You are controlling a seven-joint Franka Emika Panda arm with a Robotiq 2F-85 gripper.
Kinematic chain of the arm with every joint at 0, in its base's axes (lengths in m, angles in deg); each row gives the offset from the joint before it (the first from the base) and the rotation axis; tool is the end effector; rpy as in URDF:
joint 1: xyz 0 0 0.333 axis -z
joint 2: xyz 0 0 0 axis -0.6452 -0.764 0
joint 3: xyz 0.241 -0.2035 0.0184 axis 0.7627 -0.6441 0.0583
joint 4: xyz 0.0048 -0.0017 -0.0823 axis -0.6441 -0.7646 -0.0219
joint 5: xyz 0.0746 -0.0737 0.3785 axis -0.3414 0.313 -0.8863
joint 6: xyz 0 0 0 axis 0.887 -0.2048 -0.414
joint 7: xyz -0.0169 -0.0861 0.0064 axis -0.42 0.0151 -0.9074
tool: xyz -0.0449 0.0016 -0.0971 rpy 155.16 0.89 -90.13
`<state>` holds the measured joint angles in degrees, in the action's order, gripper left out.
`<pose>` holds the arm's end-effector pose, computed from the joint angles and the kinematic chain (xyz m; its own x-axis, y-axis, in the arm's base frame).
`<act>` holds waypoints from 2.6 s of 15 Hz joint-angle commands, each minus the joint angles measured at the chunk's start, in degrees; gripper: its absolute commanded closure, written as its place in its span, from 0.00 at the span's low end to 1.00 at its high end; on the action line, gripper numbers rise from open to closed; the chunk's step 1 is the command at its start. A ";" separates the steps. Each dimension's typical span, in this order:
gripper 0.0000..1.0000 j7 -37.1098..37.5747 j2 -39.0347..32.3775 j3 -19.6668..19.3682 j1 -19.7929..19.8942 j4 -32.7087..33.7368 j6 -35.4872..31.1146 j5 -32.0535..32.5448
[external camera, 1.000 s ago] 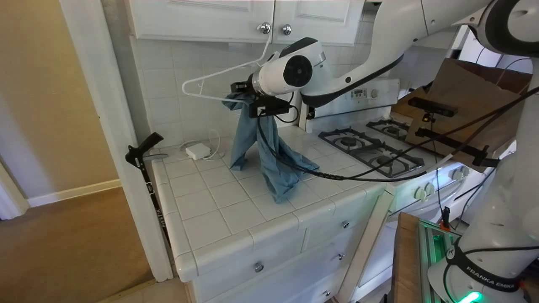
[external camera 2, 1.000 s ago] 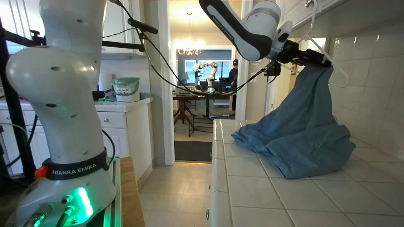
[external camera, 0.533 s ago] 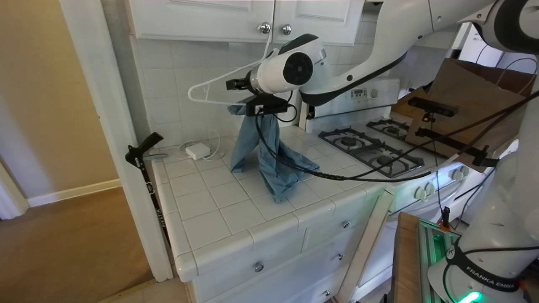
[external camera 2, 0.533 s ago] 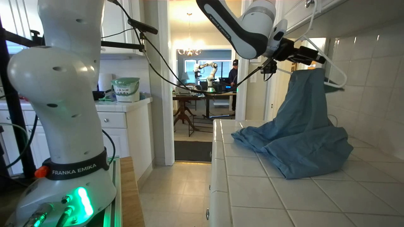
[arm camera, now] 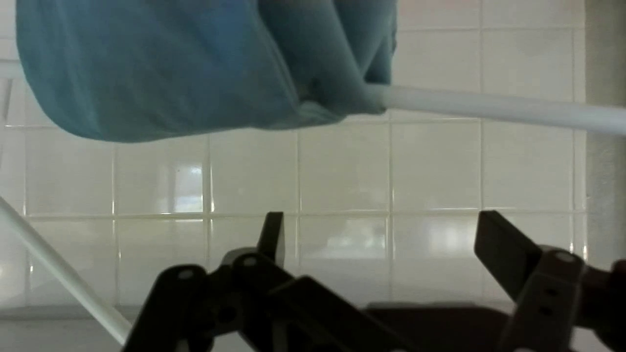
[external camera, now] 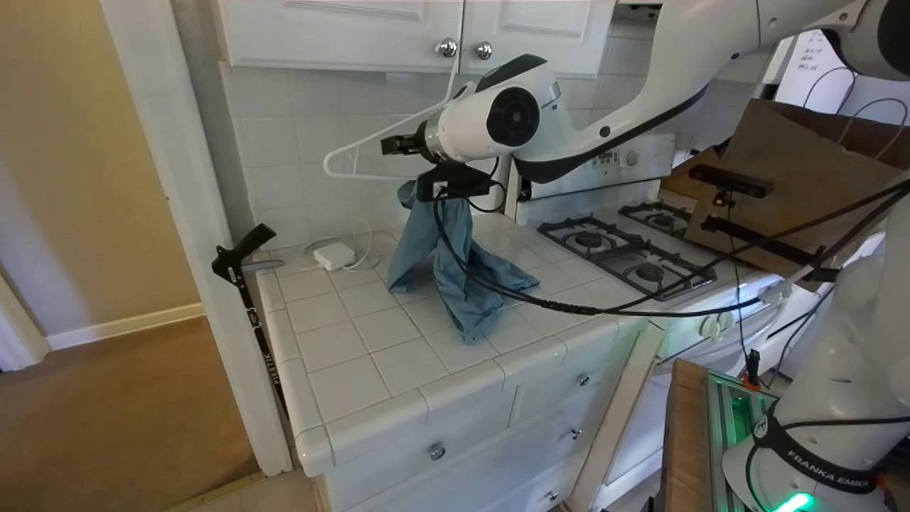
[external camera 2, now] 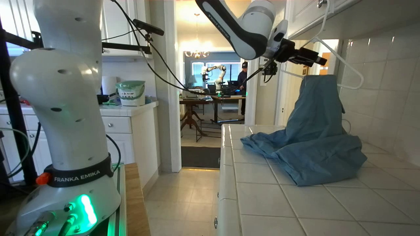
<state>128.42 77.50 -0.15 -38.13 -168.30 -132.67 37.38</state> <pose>0.6266 0.0123 0.4524 0.2611 -0.1744 0.9494 -0.5224 -0.8526 -0.0129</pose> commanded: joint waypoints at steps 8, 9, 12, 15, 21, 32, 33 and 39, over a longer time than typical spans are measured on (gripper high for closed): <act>0.00 -8.03 12.89 1.92 -3.63 -16.27 12.81 -13.94; 0.00 -9.76 13.50 1.95 -3.86 -17.36 13.73 -15.42; 0.00 -13.24 14.82 1.60 -4.07 -20.25 12.80 -16.86; 0.00 -13.90 14.59 1.12 -3.77 -22.19 11.95 -15.80; 0.00 -11.11 12.18 -0.33 -2.87 -24.10 9.51 -13.65; 0.00 4.99 3.19 -2.70 -0.99 -21.60 4.66 0.09; 0.00 5.80 2.39 -2.39 -0.67 -21.29 4.98 0.28; 0.30 8.54 -1.71 -2.07 0.13 -18.42 4.76 1.41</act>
<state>134.32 78.28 -2.69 -38.73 -189.34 -127.41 36.56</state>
